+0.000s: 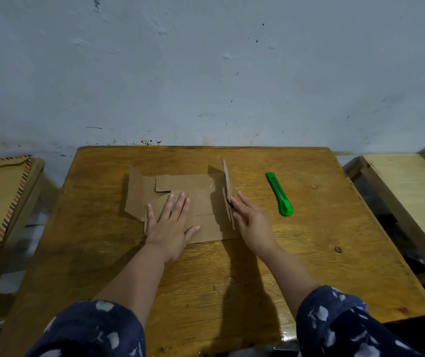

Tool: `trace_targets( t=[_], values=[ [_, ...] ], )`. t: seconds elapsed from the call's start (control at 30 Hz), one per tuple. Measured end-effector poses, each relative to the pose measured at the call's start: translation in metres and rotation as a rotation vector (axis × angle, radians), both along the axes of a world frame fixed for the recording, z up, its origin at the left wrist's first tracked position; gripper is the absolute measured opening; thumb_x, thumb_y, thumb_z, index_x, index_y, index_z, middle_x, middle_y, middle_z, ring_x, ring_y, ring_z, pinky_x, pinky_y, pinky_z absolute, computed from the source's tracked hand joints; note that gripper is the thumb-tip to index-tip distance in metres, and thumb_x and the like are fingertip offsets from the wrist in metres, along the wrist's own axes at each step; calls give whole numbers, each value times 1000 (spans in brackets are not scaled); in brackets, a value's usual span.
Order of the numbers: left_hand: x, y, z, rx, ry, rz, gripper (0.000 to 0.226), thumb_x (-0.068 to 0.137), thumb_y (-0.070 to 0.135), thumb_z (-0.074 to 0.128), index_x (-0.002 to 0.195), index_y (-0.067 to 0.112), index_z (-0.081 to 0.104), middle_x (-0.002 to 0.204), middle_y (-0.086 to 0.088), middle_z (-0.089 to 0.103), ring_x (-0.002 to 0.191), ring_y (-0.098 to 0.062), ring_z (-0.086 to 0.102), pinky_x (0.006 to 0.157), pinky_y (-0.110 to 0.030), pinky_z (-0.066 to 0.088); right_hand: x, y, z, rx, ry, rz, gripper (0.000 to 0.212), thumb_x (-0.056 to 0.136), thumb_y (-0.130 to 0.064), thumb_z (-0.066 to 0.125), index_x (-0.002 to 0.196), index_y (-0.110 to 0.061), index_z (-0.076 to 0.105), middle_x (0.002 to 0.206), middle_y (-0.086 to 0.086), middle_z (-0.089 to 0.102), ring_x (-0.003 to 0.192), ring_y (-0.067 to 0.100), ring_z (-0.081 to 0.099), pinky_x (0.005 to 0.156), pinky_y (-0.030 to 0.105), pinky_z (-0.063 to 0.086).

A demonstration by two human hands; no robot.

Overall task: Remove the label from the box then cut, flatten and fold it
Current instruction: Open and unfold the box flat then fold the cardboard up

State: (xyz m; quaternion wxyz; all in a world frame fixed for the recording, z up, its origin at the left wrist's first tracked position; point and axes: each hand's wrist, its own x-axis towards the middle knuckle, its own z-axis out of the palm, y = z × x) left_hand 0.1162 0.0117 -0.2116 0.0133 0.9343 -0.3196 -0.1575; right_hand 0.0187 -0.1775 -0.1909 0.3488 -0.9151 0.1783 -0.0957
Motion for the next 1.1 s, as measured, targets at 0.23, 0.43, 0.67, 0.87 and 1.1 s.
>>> trace_targets(
  t=[0.23, 0.43, 0.67, 0.87, 1.1],
  values=[
    [1, 0, -4, -7, -5, -2, 73, 93, 63, 9, 150, 23, -13, 156, 8, -25, 142, -15, -28, 110, -63, -11, -2, 24, -20, -354, 224, 164, 58, 96, -38, 6, 149, -20, 17, 157, -5, 15, 145, 9, 10, 120, 41, 5],
    [-3, 2, -7, -61, -66, 13, 70, 93, 60, 6, 151, 23, -6, 159, 6, -18, 143, -15, -24, 112, -60, -11, 0, 29, -27, -557, 336, 195, 54, 98, -35, 3, 150, -19, 2, 159, -4, -1, 146, 11, -6, 113, 37, -9],
    [-15, 38, 8, -330, -397, 94, 54, 95, 32, 44, 147, 22, 32, 159, -2, 16, 148, -20, 7, 117, -54, 5, 3, 31, -16, -543, 392, 208, 51, 102, -29, 12, 150, -21, -2, 159, -5, -6, 145, 11, -10, 115, 38, -9],
    [-15, 72, 8, -508, -348, 482, 70, 96, 26, 46, 151, 12, 5, 160, -11, 7, 148, -24, 4, 119, -50, 7, 2, 32, -16, -547, 383, 208, 51, 102, -30, 13, 150, -21, -2, 159, -5, -6, 142, 8, -14, 113, 39, -11],
    [1, 79, -5, -468, -2, 580, 59, 101, 40, 19, 152, 14, 6, 159, 0, 14, 147, -13, 10, 119, -44, -4, 3, 30, -17, -539, 393, 205, 50, 102, -31, 11, 150, -23, -4, 158, -7, -8, 142, 7, -15, 115, 40, -10]
  ],
)
